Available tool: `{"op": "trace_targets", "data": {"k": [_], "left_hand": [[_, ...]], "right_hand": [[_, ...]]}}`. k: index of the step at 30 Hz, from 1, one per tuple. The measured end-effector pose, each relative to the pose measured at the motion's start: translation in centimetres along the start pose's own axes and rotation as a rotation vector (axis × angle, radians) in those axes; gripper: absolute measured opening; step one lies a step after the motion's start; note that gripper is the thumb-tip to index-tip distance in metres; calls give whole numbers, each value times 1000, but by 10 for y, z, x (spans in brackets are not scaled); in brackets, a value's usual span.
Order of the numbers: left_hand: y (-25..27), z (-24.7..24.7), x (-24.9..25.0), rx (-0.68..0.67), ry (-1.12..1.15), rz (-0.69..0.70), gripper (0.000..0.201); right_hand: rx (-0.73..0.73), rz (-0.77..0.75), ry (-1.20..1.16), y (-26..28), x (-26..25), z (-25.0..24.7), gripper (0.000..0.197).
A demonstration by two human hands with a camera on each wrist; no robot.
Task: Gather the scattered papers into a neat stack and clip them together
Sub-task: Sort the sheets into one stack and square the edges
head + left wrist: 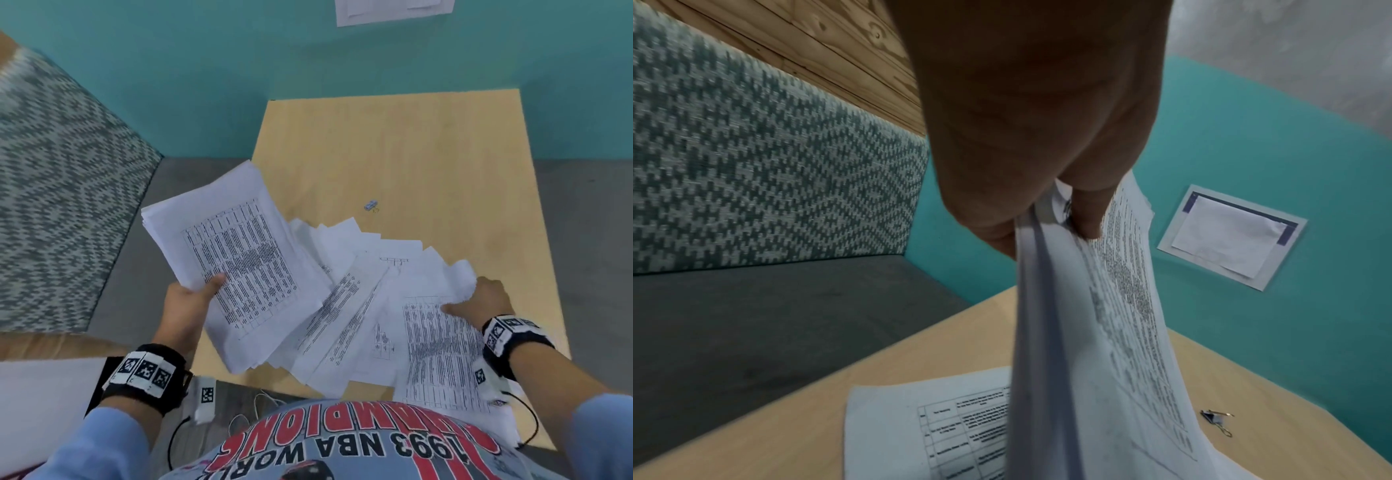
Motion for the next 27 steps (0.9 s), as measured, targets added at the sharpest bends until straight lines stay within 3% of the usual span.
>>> {"op": "trace_targets", "data": {"k": [5, 8, 11, 15, 19, 22, 24, 25, 27], "left_hand": [[-6, -7, 6, -5, 37, 25, 27], [-16, -11, 2, -38, 46, 4, 28], [-23, -8, 2, -56, 71, -5, 22], [-28, -3, 6, -63, 58, 6, 30], [-33, 1, 9, -87, 52, -20, 33], [-31, 7, 13, -98, 57, -19, 35], [-31, 10, 12, -102, 56, -18, 29], [-31, 12, 11, -104, 51, -16, 27], [-29, 14, 14, -96, 36, -2, 25]], "right_hand": [[116, 58, -8, 24, -19, -13, 107], [101, 15, -178, 30, -23, -14, 99], [53, 38, -271, 33, -18, -5, 88], [4, 107, -435, 29, -7, 3, 83], [-199, 159, -802, 25, 17, 5, 65], [-415, 127, -989, 36, 32, 3, 101], [-525, 99, -996, 47, 41, 2, 106], [-530, 94, -959, 53, 44, -1, 102], [-379, 87, -916, 60, 50, -23, 88]]}}
Point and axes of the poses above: each hand's wrist, its own y-axis away from the middle knuckle, its own z-axis out of the palm, x = y × z, the point moved 8 cm from there along -y, towards the middle knuckle, and after that the axes turned 5 degrees about y, right-handed, at the moved point
